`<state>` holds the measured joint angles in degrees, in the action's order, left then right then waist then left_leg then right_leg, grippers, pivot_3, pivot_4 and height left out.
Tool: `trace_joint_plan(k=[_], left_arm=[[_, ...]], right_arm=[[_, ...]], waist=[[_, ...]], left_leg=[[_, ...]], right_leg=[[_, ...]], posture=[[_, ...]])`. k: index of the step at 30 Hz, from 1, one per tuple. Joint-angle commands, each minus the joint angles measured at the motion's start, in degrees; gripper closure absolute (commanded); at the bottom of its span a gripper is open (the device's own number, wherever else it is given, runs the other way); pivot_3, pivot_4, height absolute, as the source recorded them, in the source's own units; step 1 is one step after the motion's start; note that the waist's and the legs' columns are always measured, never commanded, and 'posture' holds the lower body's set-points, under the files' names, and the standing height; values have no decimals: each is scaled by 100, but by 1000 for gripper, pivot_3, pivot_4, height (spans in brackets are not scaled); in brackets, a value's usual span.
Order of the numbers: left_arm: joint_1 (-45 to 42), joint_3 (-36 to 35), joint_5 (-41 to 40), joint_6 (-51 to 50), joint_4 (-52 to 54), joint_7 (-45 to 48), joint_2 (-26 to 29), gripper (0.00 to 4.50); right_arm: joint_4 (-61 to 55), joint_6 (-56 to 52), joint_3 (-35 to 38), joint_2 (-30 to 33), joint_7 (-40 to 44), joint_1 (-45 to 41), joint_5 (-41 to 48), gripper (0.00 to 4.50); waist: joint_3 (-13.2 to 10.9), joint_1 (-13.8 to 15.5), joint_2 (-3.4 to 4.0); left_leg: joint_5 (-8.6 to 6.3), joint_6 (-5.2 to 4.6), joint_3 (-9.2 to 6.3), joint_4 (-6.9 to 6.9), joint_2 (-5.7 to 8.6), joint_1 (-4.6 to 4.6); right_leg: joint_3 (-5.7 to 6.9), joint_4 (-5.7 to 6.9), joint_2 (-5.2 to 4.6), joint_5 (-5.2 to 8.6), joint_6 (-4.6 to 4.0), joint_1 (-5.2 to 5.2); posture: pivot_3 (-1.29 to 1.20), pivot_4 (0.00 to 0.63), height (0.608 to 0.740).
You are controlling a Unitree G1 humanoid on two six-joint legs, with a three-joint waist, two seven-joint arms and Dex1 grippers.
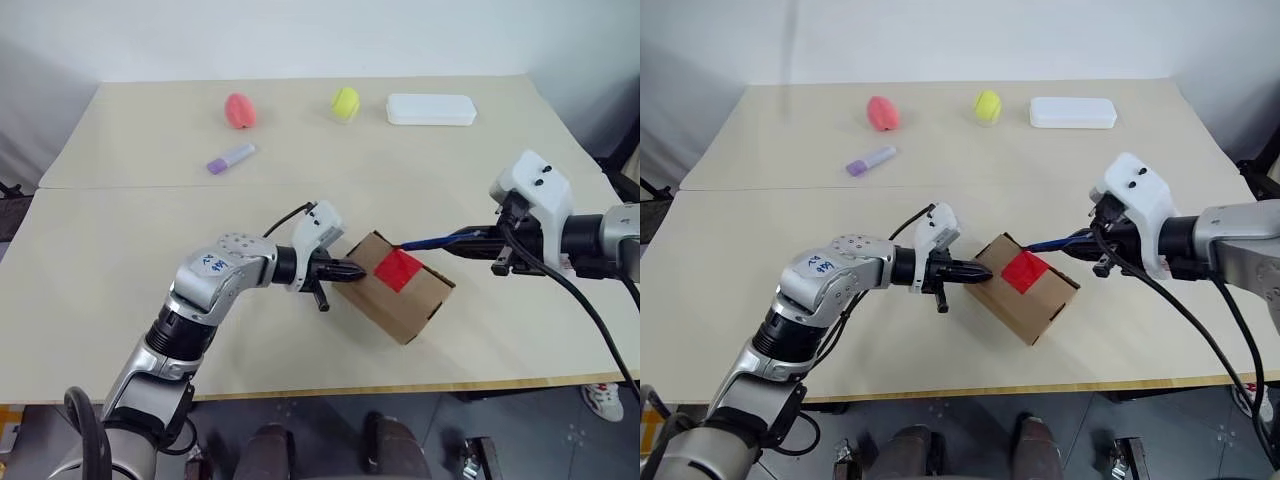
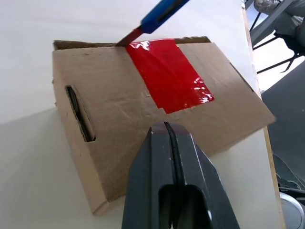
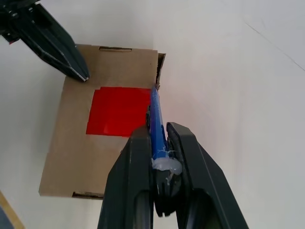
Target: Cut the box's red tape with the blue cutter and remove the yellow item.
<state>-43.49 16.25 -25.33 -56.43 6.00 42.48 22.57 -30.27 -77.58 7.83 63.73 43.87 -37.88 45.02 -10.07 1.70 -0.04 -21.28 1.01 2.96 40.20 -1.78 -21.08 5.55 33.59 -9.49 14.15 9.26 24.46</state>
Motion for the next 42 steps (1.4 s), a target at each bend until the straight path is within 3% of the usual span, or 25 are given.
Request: trace_joint_plan(k=[1, 10, 21, 30, 42], left_arm=[[20, 100, 220, -129, -172, -169, 14, 4500], [-29, 131, 244, -203, -238, -193, 10, 4500], [-180, 581, 336, -793, -94, -350, -71, 4500], [-473, 997, 355, -1895, -26, -918, -379, 4500], [-719, 1415, 374, -2472, -157, -1159, -422, 4500]], right_arm=[[-170, -74, 181, 249, 157, 32, 196, 4339], [-112, -95, 287, 397, 52, 70, 250, 4339], [-217, -1492, 600, -512, -1028, -383, 1075, 4339], [-199, -1492, 741, -67, -1840, -115, 2156, 4339], [66, -1492, 704, 675, -2345, -115, 3236, 4339]], waist=[[0, -1, 0], [0, 0, -1], [5, -4, -6], [12, 31, -16], [29, 143, -39]], left_leg=[[0, 0, 0, 0, 0, 0], [0, 0, 0, 3, 0, 0], [1, -2, 0, 14, -1, 3], [1, -3, -2, 13, 0, 5], [-3, -10, -3, 13, 0, 7]], right_leg=[[0, 1, 0, 0, 0, 0], [0, 2, 0, -1, -1, 0], [-3, 8, 0, -5, -8, -4], [-3, 5, 0, -6, -7, -10], [-3, -6, 0, -6, -8, -17]], posture=[[0, 150, 740], [0, 150, 740], [0, 150, 740], [0, 150, 740], [0, 150, 740]])
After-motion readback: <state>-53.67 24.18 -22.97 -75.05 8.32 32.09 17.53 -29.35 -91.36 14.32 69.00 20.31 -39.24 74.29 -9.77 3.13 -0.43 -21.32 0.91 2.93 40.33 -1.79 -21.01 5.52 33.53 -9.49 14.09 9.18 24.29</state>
